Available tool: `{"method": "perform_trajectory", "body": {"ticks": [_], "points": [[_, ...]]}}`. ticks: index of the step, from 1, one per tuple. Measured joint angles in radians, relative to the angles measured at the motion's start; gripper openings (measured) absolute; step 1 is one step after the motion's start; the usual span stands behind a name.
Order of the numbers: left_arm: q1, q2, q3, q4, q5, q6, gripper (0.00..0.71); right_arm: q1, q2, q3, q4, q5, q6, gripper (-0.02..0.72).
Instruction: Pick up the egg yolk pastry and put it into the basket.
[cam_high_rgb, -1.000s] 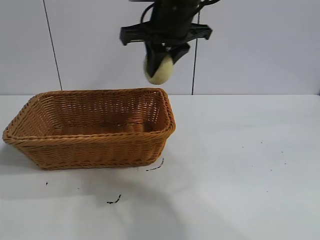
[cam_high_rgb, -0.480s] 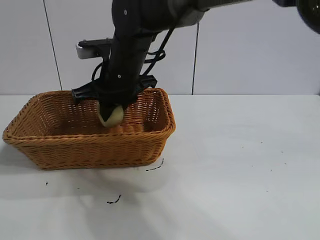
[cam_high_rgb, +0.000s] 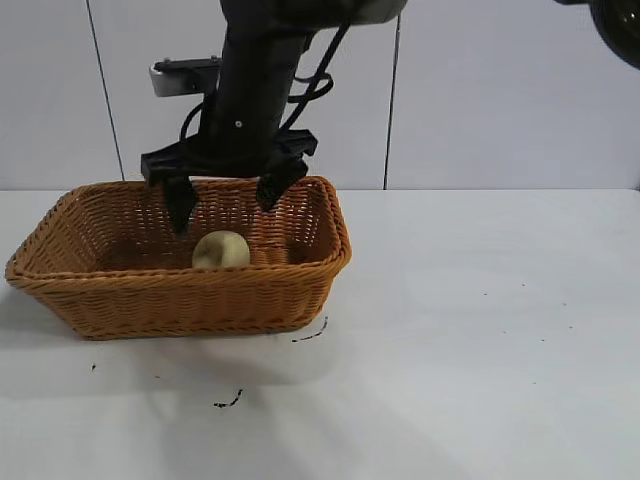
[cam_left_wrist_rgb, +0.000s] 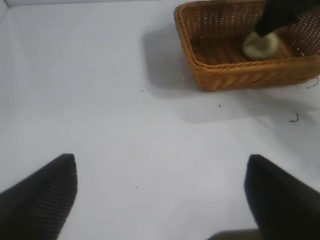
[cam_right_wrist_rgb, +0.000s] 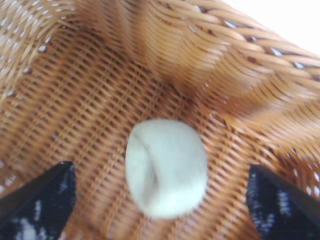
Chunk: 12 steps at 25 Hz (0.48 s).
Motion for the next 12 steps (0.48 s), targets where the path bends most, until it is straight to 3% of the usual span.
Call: {"method": "perform_trajectory", "body": {"ticks": [5,12], "points": [[0.000,0.000,0.000,0.000,0.000,0.000,0.693,-0.072,-0.032,-0.088,0.000,0.067,0.003,0.694],[0.000,0.000,0.000,0.000,0.000,0.000,0.693,-0.293,-0.035,-0.105,0.000,0.150,0.001,0.695]]}}
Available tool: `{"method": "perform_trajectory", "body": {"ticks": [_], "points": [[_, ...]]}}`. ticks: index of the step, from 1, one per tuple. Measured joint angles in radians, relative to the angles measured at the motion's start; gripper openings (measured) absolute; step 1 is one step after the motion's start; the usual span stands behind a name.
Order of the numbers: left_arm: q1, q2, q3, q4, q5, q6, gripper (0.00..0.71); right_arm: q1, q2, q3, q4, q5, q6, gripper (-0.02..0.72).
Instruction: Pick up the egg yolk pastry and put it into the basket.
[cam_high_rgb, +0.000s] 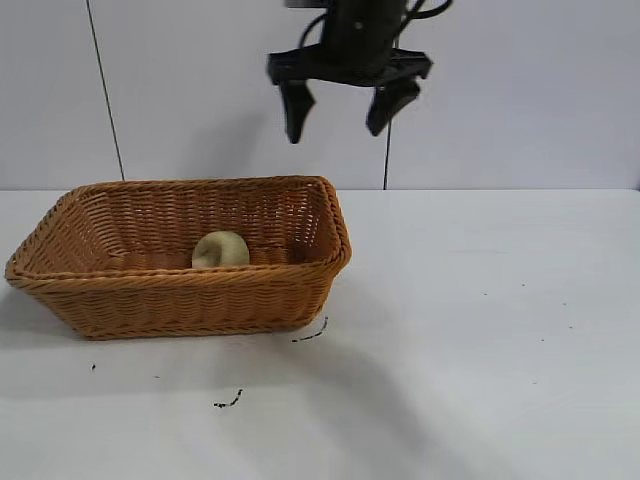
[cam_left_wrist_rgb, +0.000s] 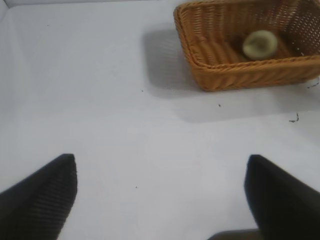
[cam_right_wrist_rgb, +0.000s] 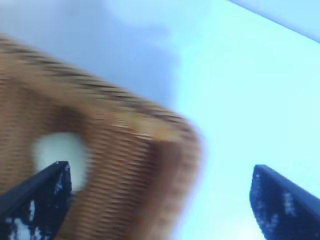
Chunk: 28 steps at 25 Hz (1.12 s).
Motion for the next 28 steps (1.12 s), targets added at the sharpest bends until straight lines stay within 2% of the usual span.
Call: {"method": "perform_trajectory", "body": {"ticks": [8,16,20,28], "points": [[0.000,0.000,0.000,0.000,0.000,0.000,0.693,-0.254,0.000,0.000,0.006,0.077,-0.001,0.695],[0.000,0.000,0.000,0.000,0.000,0.000,0.693,-0.320,-0.047,0.029,0.011,0.077,0.002,0.696],[0.000,0.000,0.000,0.000,0.000,0.000,0.693,-0.322,-0.185,0.201,0.000,0.077,0.002,0.696],[0.000,0.000,0.000,0.000,0.000,0.000,0.693,-0.322,-0.630,0.763,0.000,0.077,0.000,0.696]]}}
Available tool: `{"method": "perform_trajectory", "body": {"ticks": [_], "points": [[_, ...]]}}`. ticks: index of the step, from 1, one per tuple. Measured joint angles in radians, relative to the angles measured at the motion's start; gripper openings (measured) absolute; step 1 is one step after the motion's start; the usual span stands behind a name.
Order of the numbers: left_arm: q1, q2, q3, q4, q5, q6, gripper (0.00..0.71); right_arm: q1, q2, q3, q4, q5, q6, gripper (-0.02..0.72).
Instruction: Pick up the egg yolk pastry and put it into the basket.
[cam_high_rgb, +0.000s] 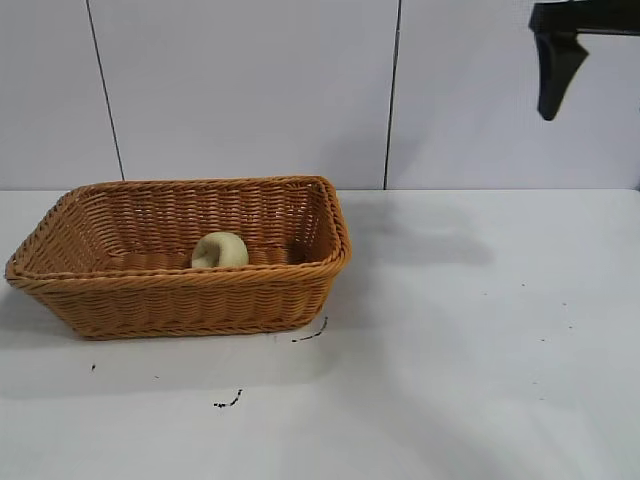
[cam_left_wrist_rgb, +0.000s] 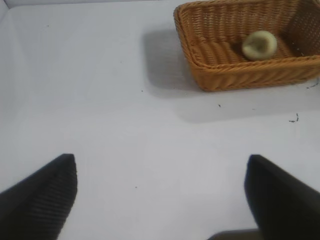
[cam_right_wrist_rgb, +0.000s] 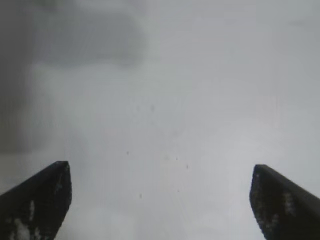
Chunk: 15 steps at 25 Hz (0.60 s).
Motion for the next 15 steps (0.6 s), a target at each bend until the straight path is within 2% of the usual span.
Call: {"method": "perform_trajectory", "body": {"ticks": [9,15], "points": [[0.000,0.000,0.000,0.000,0.000,0.000,0.693,0.000,-0.545,0.519,0.000,0.000,0.000,0.696],[0.000,0.000,0.000,0.000,0.000,0.000,0.693,0.000,-0.889,0.787,0.000,-0.104,0.000,0.696]]}}
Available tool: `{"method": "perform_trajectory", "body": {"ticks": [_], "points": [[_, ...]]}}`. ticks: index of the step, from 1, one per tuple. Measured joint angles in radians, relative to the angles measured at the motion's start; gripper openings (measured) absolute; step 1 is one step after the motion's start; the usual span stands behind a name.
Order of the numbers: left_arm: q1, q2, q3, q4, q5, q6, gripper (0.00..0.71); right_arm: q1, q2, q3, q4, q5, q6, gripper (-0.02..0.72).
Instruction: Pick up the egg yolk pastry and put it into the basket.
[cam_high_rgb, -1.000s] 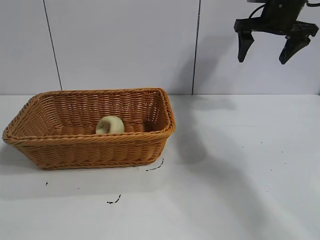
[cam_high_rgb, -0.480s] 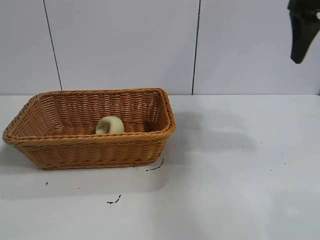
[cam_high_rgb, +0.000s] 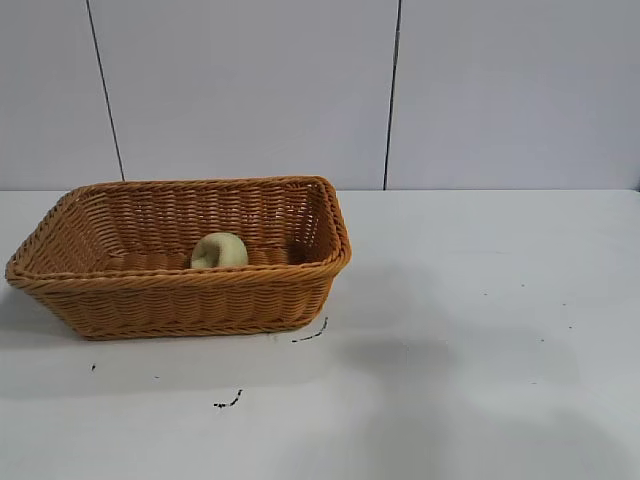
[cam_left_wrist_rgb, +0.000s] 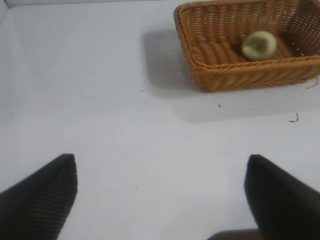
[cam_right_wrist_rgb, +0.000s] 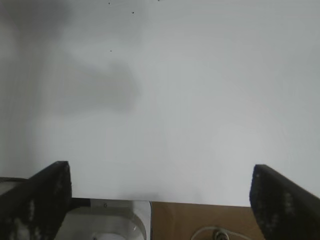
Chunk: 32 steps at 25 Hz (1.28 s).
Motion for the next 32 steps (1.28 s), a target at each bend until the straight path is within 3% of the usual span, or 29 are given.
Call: {"method": "perform_trajectory", "body": {"ticks": [4,8,21,32], "points": [[0.000,0.000,0.000,0.000,0.000,0.000,0.693,0.000,-0.233,0.169,0.006,-0.068,0.000,0.696],[0.000,0.000,0.000,0.000,0.000,0.000,0.693,0.000,-0.434,0.295,0.009,-0.072,0.000,0.696],[0.000,0.000,0.000,0.000,0.000,0.000,0.693,0.000,-0.850,0.308,0.017,-0.079,0.000,0.696],[0.000,0.000,0.000,0.000,0.000,0.000,0.693,0.000,-0.865,0.308,0.017,-0.080,0.000,0.696]]}}
